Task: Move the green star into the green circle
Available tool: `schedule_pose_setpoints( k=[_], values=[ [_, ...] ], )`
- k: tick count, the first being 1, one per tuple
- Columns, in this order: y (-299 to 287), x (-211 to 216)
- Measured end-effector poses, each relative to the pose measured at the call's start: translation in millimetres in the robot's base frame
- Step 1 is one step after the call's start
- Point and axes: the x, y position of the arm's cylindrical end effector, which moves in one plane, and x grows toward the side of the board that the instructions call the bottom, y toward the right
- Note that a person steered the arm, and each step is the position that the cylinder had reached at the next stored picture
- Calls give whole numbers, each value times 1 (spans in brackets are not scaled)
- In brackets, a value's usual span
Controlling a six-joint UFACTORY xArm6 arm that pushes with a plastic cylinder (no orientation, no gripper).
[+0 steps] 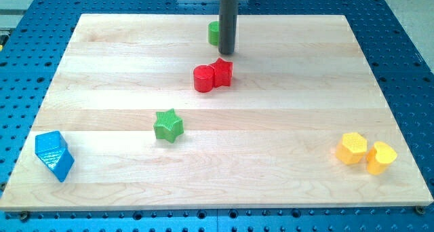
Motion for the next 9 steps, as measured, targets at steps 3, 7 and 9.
schedule_pose_setpoints(
  k=[3, 7, 9],
  values=[
    [100, 79],
    [-111, 271],
    [-143, 171]
  ],
)
